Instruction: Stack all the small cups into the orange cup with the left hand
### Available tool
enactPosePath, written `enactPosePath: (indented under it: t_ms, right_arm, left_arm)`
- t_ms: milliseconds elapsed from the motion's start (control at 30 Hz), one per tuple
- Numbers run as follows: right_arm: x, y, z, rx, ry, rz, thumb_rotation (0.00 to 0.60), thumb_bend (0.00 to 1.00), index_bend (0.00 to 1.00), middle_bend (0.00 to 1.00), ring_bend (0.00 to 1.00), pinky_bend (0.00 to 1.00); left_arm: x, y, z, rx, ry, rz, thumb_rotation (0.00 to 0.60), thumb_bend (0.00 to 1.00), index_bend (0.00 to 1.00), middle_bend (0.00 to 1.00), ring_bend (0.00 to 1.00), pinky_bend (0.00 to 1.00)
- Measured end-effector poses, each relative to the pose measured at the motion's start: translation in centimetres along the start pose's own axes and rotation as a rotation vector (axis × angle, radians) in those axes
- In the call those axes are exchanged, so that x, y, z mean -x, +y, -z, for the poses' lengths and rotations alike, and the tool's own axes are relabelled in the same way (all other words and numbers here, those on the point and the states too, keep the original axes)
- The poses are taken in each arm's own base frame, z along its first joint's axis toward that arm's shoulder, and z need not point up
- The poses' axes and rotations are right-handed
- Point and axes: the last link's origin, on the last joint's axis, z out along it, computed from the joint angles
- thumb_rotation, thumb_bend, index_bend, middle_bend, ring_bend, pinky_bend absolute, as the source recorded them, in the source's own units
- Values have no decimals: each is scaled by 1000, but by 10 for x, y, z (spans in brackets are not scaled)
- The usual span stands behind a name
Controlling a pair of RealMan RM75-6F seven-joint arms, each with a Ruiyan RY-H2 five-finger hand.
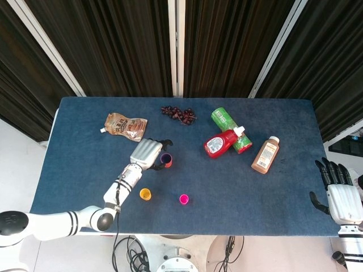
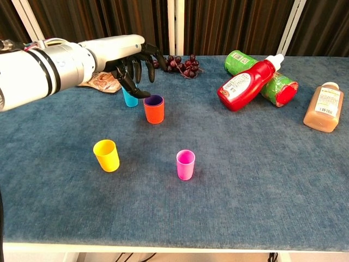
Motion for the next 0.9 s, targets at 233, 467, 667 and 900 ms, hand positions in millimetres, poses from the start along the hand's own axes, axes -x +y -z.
enactPosePath:
  t_ms: [233,467,667,900]
  right_arm:
    - [-6,1,-1,-2,14,-2,600,313,0,0,0,0]
    - [-5,-2,-2,-16,7,-5,600,313,0,0,0,0]
    - [-5,-3,-3,-22,6,4,600,313,0,0,0,0]
    - [-5,-9,-2,-37,6,0,600,313,0,0,0,0]
  left_arm:
    - [-11,-2,27,9,28,-63,600,237,319,365,428,379]
    - [-17,-23,90,-52,-24,-111,600,230,327,350,390,349]
    - [5,-54,145,-138,-142,-149,600,228,254,313,333,320]
    - [33,-59,159,-112,-163,-144,600,228,132,233,310,324]
